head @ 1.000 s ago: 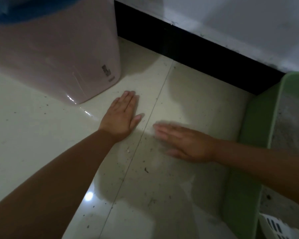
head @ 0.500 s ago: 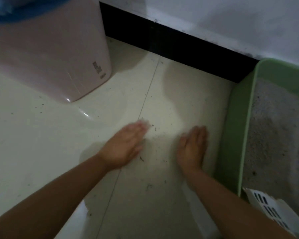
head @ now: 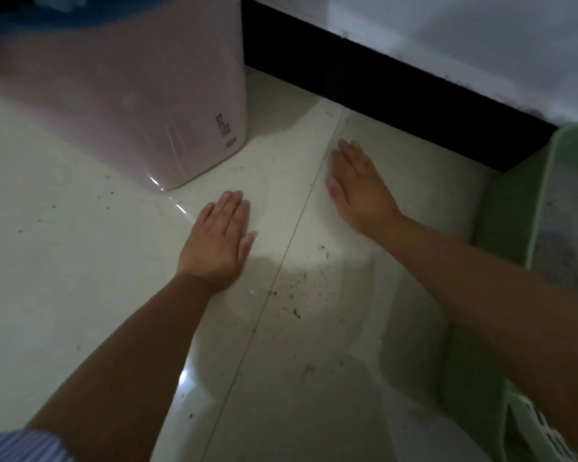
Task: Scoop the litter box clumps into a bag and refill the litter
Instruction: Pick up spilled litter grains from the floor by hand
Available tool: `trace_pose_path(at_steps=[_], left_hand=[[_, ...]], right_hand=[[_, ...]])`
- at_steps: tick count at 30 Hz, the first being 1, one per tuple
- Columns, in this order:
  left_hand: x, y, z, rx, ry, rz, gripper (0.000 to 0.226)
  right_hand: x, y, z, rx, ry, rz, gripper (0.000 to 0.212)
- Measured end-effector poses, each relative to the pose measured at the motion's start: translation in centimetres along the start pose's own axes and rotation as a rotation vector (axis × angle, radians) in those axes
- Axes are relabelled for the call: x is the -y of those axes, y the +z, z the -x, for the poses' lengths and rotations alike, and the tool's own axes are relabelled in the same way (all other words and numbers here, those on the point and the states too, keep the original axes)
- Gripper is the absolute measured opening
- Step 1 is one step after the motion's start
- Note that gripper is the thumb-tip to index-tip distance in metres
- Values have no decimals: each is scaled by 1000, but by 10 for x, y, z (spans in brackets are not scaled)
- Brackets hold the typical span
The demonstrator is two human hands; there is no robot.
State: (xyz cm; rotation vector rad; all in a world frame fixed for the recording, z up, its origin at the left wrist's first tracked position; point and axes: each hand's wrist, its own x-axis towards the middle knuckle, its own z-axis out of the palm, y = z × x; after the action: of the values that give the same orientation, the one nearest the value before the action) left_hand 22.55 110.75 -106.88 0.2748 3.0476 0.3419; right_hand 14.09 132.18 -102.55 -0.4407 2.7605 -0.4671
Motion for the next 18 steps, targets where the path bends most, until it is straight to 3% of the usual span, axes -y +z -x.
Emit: trace_pose_path(at_steps=[2, 6, 9, 13, 15, 16, 18], left_hand=[[3, 2, -2, -43, 26, -39, 58], [3, 0, -2, -1, 32, -46, 71], [4, -1, -3, 2, 20, -45, 71], [4, -2, -5, 27, 9, -41, 71], [3, -2, -4, 28, -1, -34, 67], [2, -2, -4, 11, -8, -27, 61], [2, 0, -3, -26, -36, -10, 56]], right_hand=[[-7, -3, -29, 20, 7, 7, 55], [4, 11, -47, 193, -105, 100, 60], [8, 24, -8, 171, -409, 206, 73], [-1, 21, 38, 391, -714, 290, 68], [4, 16, 25, 339, -721, 248, 70], [9, 14, 10, 232, -679, 229, 72], [22, 8, -26, 102, -470, 173, 68]])
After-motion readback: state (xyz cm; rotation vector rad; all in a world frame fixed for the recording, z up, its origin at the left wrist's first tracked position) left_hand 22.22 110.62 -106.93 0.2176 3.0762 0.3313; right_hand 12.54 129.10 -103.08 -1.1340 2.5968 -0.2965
